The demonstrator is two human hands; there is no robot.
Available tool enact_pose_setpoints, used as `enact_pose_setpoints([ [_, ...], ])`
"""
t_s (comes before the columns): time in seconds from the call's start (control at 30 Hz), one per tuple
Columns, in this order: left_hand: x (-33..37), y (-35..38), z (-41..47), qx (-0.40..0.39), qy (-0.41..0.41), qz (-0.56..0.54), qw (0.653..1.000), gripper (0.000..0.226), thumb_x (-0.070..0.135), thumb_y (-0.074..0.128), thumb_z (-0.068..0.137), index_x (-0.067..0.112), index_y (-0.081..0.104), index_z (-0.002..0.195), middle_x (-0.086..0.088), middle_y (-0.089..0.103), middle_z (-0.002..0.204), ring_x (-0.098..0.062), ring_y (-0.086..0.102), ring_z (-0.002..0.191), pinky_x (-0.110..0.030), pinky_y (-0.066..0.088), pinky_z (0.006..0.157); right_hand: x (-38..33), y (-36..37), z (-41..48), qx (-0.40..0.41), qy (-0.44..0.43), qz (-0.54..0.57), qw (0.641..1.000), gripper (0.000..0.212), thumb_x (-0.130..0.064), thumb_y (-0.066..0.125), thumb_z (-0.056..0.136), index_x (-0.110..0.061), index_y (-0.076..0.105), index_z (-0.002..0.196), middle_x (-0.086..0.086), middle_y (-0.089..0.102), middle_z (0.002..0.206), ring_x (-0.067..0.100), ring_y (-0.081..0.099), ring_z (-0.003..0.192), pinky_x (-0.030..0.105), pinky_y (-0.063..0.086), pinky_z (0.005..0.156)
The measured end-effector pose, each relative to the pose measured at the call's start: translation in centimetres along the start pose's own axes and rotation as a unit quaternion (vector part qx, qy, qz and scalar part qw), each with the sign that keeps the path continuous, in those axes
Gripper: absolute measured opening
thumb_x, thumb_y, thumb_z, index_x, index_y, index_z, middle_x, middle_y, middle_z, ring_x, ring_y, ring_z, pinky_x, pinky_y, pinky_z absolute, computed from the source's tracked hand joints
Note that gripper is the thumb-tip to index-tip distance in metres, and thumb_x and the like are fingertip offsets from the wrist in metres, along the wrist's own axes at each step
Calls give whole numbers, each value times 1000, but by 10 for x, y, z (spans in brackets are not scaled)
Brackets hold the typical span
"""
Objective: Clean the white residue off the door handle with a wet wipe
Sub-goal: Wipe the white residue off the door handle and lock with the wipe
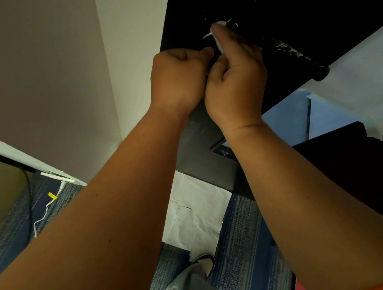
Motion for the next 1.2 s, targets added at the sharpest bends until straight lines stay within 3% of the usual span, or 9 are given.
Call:
enact_pose_setpoints([
  [0.13, 0, -1, -3, 1, -9, -3, 1000, 27, 21, 70, 94, -5, 77, 89, -20, 75, 83, -34, 74, 84, -49, 61, 82, 0, 0, 6, -65, -41, -19, 997, 52, -13, 31, 93, -3, 60, 136, 17, 62, 136, 30, 57, 129, -1, 31, 101],
  [0.27, 1, -1, -3, -10, -17, 8, 1000, 21, 24, 70, 95, 8, 80, 87, -5, 78, 82, -22, 74, 81, -38, 62, 81, 16, -15, -11, -25, 24, 14, 999, 48, 3, 42, 92, -1, 58, 137, 21, 56, 140, 33, 54, 133, 32, 47, 110],
  [0.43, 5, -4, -3, -13, -24, 16, 999, 27, 19, 67, 96, 2, 75, 76, -5, 73, 70, -28, 70, 69, -36, 58, 67, -6, -5, -4, -54, 12, -39, 998, 54, -3, 35, 88, -5, 57, 138, 18, 57, 141, 35, 51, 133, 28, 41, 107],
  [0.57, 0, -7, 0, -2, -62, 17, 998, 41, 6, 57, 94, 7, 48, 54, -4, 47, 51, -23, 45, 57, -35, 35, 56, -25, 12, 11, -133, -80, -125, 980, 51, -6, 41, 88, -4, 62, 134, 16, 64, 133, 34, 58, 125, 41, 48, 104],
  [0.63, 0, -6, 0, -14, -66, 18, 998, 36, 9, 57, 95, 7, 54, 59, -8, 56, 56, -29, 51, 60, -36, 38, 59, -18, 10, 13, -152, -72, -108, 980, 52, -5, 40, 88, -4, 59, 136, 16, 63, 134, 32, 59, 126, 30, 46, 103],
  [0.73, 1, -5, -2, -34, -72, 17, 997, 21, 17, 61, 95, 4, 77, 92, -13, 78, 89, -34, 73, 86, -35, 50, 69, -1, -11, 0, -100, -49, -67, 991, 52, 1, 40, 89, -3, 57, 138, 20, 60, 137, 29, 56, 129, 11, 36, 105],
  [0.87, 2, -5, -2, -39, -69, 19, 997, 25, 13, 63, 92, -5, 74, 106, -25, 75, 101, -41, 70, 96, -38, 51, 73, -1, -9, -6, -99, -31, -85, 991, 59, -2, 38, 85, -6, 54, 141, 18, 54, 144, 34, 51, 134, 33, 44, 109],
  [1.0, 2, -9, -2, -15, -71, 18, 997, 25, 7, 61, 88, -6, 62, 67, -17, 60, 64, -28, 55, 63, -38, 41, 63, -24, 16, 13, -179, -98, -158, 966, 53, -11, 45, 87, -6, 58, 138, 15, 60, 138, 34, 55, 129, 47, 47, 107],
  [1.2, 8, -6, -9, -53, -62, 38, 996, 16, 10, 63, 92, 4, 75, 101, -24, 74, 107, -38, 71, 99, -46, 57, 83, 11, -10, -8, -94, -16, -35, 995, 55, 4, 40, 87, -3, 55, 140, 20, 51, 144, 28, 50, 135, 11, 35, 108],
])
Point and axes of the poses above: each hand's wrist, its own z-axis towards the middle knuckle, its own y-axis out of the palm, x = y × z, the point moved 8 cm from there along z, towards the middle knuckle
